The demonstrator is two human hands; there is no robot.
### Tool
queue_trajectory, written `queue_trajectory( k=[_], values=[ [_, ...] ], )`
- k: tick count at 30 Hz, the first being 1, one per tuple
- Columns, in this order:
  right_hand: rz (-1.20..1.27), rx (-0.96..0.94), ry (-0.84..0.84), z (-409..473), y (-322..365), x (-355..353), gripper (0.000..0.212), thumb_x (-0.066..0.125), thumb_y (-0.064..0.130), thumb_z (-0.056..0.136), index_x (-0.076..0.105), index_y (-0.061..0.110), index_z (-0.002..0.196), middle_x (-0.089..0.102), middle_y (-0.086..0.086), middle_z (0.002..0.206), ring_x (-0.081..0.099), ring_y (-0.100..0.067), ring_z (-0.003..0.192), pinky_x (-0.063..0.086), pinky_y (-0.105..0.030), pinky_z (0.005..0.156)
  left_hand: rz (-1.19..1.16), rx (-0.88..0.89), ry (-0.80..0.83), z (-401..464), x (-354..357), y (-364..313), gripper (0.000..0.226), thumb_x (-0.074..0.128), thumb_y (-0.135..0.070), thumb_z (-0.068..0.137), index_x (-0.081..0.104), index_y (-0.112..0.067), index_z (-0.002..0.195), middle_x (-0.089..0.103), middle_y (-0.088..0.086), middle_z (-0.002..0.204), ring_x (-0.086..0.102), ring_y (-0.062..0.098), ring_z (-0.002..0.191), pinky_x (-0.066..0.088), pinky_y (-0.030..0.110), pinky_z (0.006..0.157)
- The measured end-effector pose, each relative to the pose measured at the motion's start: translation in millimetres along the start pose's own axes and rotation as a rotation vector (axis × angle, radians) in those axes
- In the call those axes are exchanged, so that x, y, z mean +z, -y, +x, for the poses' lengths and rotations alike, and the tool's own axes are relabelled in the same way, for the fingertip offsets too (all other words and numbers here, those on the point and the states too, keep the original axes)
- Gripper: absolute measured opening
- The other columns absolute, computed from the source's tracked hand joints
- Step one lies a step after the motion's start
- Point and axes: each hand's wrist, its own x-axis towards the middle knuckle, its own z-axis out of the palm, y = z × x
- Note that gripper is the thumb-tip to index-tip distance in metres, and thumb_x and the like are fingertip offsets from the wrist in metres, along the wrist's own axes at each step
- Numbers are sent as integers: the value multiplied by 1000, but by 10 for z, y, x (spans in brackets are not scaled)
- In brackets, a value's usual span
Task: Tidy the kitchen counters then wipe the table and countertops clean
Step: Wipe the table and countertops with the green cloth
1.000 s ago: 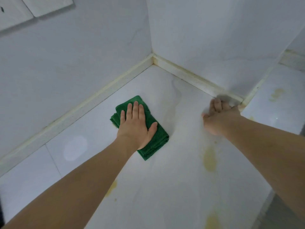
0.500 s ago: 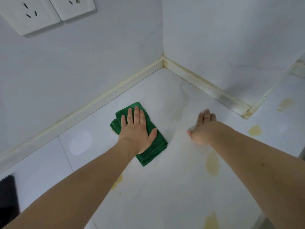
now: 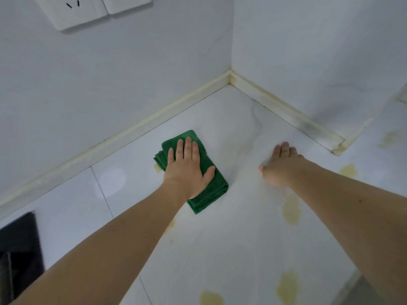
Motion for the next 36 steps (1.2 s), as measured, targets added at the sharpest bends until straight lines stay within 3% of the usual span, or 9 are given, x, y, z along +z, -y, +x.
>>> queue_trajectory(
  k=[4,9,12,16,36],
  values=[
    [144,-81,-181,-347,258,211,65,24,32,103,-4,-2,151,-6,-21,160,3,-34,148,9,-42,120,8,-26,41,-255,38,170,86,7,-65,94,-13,-6,154,-19,12,162,-18,30,149,-1,50,122],
    [217,-177,-321,-704,603,689,62,16,31,103,-7,1,152,-13,-15,160,-10,-28,148,-5,-38,121,-176,-143,93,-222,-3,88,80,17,-57,97,-14,-10,154,-23,6,161,-23,26,148,-10,49,121],
    [209,-188,-396,-677,576,826,61,10,33,102,-8,3,152,-14,-12,160,-13,-24,148,-10,-36,120,-241,-226,29,-147,33,4,77,16,-53,96,-10,-11,155,-20,5,162,-22,25,148,-12,48,120],
    [211,-192,-427,-648,565,848,61,9,34,101,-6,4,152,-12,-10,161,-12,-22,148,-11,-35,119,-212,-239,-66,-74,60,-26,79,16,-53,94,-6,-9,156,-15,7,163,-18,27,149,-9,49,121],
    [250,-202,-493,-659,567,849,59,15,30,101,2,4,153,-4,-11,162,-6,-24,149,-7,-37,120,-287,-266,38,-160,57,-54,77,18,-51,96,-14,-12,155,-22,5,162,-24,24,147,-13,47,120]
  ],
)
